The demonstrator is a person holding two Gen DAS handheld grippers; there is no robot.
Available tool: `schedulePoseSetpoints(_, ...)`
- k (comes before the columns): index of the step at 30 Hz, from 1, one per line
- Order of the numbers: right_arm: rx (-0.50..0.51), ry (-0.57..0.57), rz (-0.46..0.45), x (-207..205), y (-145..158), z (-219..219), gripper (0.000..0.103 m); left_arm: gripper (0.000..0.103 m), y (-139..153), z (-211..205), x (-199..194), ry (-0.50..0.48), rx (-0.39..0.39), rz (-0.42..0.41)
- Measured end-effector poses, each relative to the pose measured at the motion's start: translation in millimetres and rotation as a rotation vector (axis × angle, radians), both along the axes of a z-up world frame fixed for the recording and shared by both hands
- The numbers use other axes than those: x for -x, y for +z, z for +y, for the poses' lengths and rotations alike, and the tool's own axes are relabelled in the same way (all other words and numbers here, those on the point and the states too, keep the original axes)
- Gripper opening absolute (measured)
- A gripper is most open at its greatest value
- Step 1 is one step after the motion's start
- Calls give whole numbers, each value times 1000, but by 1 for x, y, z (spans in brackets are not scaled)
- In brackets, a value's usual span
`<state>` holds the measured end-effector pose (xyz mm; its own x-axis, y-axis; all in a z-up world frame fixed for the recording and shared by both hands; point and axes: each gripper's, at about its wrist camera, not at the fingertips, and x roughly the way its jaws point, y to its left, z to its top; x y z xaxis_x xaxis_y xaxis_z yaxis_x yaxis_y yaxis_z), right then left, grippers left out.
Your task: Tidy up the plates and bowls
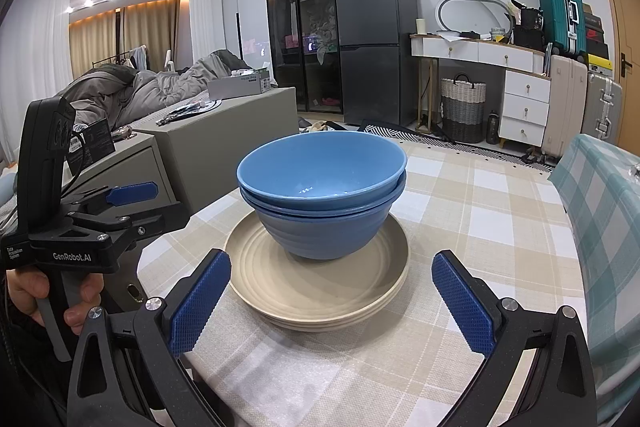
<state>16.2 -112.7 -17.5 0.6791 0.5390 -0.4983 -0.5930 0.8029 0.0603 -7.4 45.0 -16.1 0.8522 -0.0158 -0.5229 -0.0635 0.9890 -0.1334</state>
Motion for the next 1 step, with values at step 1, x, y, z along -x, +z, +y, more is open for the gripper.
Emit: schedulePoseSetpoints(1,0,0,0,0,0,0,102,103,0,0,0,1,1,1)
